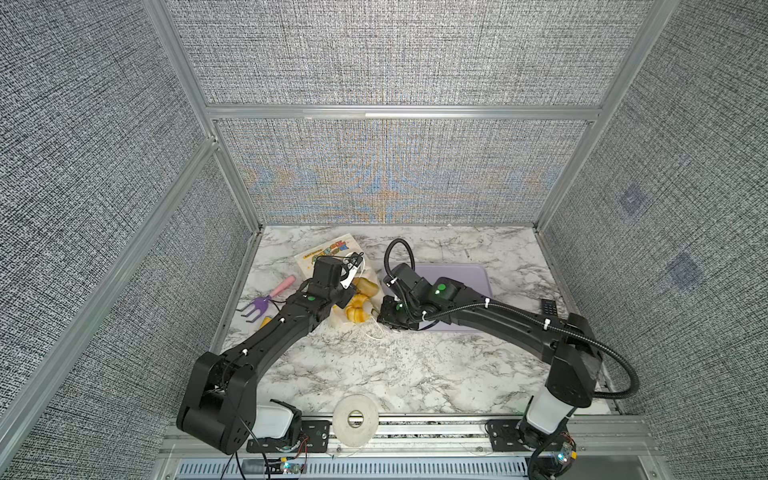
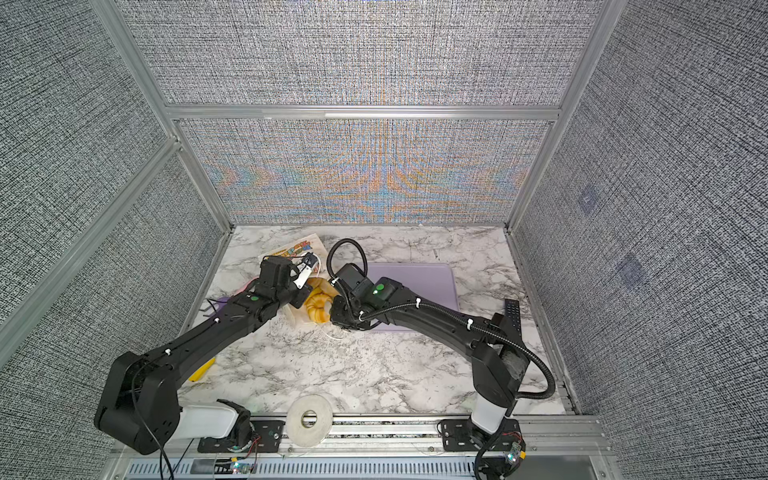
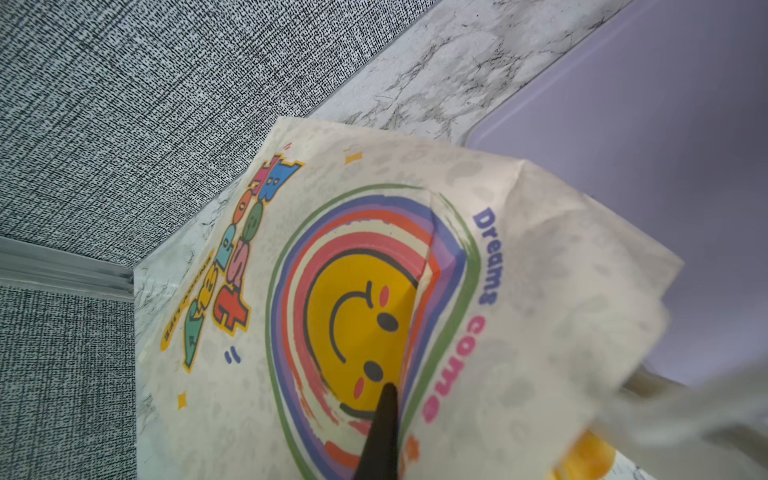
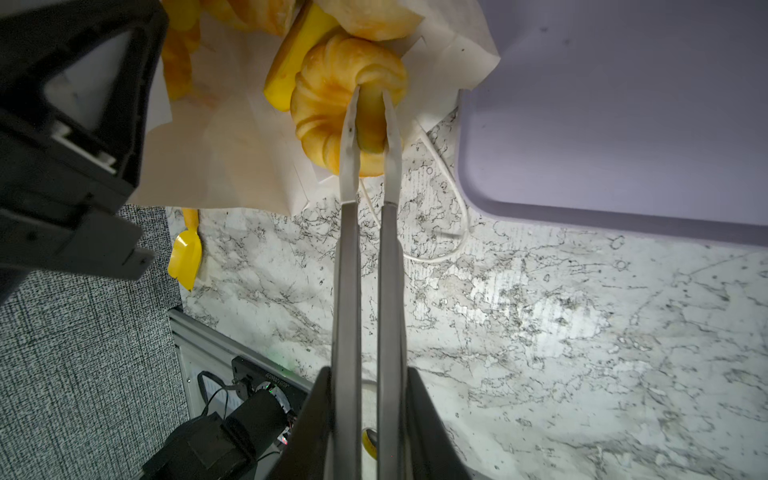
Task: Take the fake bread out of the paper bag
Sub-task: 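Insert the tongs into the bag mouth and pinch a ring-shaped bread, then pull the ring bread out with the tongs and set it on the lavender board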
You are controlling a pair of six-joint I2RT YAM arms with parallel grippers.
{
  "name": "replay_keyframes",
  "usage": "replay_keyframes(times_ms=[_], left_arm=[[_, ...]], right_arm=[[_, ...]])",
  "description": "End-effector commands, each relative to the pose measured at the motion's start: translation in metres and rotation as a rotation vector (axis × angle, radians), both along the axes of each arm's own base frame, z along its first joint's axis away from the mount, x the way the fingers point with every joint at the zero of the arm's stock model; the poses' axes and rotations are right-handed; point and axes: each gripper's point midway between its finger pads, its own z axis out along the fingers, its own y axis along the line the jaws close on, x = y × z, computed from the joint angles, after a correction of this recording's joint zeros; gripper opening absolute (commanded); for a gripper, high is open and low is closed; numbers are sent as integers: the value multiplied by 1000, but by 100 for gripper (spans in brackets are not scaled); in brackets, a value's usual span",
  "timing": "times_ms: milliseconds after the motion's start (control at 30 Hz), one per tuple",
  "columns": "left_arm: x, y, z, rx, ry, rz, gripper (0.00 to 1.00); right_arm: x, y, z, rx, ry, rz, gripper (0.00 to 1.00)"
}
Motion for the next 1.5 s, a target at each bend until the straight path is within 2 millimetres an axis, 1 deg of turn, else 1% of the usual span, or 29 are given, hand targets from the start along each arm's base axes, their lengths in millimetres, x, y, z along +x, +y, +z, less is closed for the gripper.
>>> replay_keyframes(times_ms=[0,200,400,600,700,800,900,1000,1033,1100,1200,1300,1400,1467], left_arm=[[4,-3,6,-21,-14,5,0],[5,-1,3,-14,-7,15,0],[5,0,1,-13,-2,23,0],[5,0,0,-13,2,30,0],[5,1,1,-14,2,34,0],[5,0,0,-14,5,33,0],[6,1,-2,-10,11,34,0],[6,2,-4,-3,17,41,0],[7,2,-4,-3,17,45,0],[7,2,-3,-4,16,48,0],[7,3,-4,-3,17,52,0],[7,5,-3,-5,14,68,0],[8,8,-3,-3,8,91,0],[10,13,0,-4,-8,122,0]], right_arm=[[2,9,15,61,-42,44,0],[0,9,25,80,-49,87,0],[-13,4,26,107,-28,98,0],[-29,-12,28,102,-22,102,0],[-41,-21,32,94,-22,110,0],[-56,-32,40,90,-24,128,0],[-73,-48,47,82,-25,143,0],[-87,-78,49,38,-26,124,0],[-91,-92,48,11,-27,108,0],[-94,-113,53,-9,-54,75,0],[-90,-141,63,-18,-103,14,0],[-77,-162,73,-14,-140,-33,0],[-52,-175,80,-2,-170,-73,0],[-29,-180,83,15,-191,-97,0]])
